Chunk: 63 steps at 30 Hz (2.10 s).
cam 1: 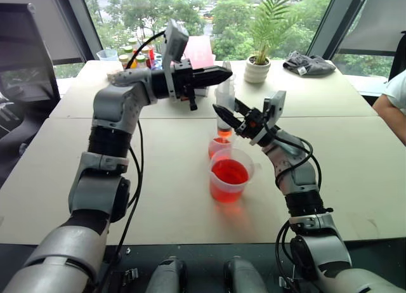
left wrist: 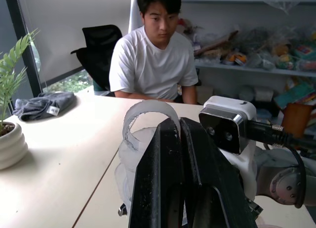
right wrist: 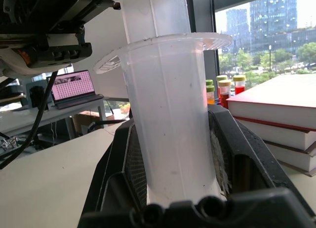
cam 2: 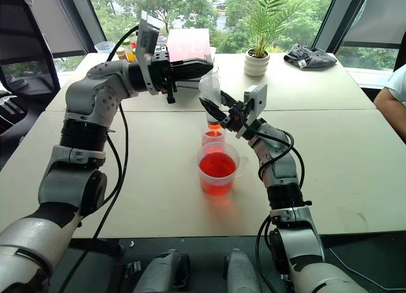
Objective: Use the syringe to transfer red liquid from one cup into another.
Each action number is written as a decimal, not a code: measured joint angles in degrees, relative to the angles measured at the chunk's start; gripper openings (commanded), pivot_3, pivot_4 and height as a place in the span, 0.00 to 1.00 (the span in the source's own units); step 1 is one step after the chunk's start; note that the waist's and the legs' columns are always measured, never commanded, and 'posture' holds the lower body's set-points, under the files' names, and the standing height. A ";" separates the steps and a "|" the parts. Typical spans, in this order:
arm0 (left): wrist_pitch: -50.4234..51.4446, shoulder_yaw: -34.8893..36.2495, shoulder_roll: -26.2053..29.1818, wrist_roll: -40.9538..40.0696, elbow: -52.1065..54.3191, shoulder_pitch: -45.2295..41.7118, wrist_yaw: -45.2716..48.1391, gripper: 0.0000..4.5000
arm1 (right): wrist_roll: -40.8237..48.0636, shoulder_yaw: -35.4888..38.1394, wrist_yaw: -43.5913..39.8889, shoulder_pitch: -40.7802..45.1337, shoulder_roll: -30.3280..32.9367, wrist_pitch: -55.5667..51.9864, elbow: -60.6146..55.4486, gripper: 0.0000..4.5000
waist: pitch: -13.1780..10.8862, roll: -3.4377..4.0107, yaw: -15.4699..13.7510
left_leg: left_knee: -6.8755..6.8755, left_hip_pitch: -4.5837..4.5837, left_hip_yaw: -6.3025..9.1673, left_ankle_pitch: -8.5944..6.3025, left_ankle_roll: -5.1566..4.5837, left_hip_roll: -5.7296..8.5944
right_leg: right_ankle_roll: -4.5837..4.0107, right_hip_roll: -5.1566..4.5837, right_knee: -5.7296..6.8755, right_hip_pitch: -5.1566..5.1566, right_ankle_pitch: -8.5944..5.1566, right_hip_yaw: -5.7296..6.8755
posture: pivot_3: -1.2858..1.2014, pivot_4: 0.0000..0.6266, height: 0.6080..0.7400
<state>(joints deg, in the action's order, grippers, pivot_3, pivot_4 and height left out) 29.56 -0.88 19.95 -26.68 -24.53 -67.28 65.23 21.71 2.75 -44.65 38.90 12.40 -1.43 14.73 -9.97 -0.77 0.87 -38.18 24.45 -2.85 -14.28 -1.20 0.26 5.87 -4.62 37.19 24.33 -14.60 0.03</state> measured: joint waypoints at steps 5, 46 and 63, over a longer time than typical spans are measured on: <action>-0.22 0.01 -0.35 0.02 0.29 0.72 -0.16 0.01 | 0.02 0.31 0.43 -0.16 0.17 -2.47 -1.95 0.31 | 0.00 0.00 -0.01 | 0.00 0.00 0.00 0.00 0.00 0.00 | 0.00 0.00 0.00 0.00 0.00 0.00 | 0.52 0.24 1.00; 11.69 4.58 11.61 -3.56 13.64 12.69 -0.85 0.99 | 2.42 3.86 7.26 5.64 0.69 -11.26 -4.58 0.31 | -0.01 0.02 -0.21 | 0.00 0.01 0.02 0.00 0.01 0.01 | -0.01 -0.10 0.01 0.02 0.00 0.00 | 0.52 0.24 1.00; 12.80 3.91 11.06 -6.49 23.73 23.02 -5.71 0.99 | 4.79 -5.33 18.25 8.95 35.20 -74.46 -8.39 0.31 | -0.01 0.07 0.32 | 0.27 0.08 -0.04 -0.02 0.00 0.03 | -0.13 -0.46 -0.19 0.16 -0.04 -0.03 | 0.52 0.24 1.00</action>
<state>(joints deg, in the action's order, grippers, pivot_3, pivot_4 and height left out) 42.36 3.03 31.01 -33.16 -0.80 -44.26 59.52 26.50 -2.57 -26.40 47.86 47.60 -75.89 6.34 -9.99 -0.70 1.18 -37.91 24.53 -2.89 -14.30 -1.20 0.28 5.73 -5.08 37.00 24.49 -14.65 0.00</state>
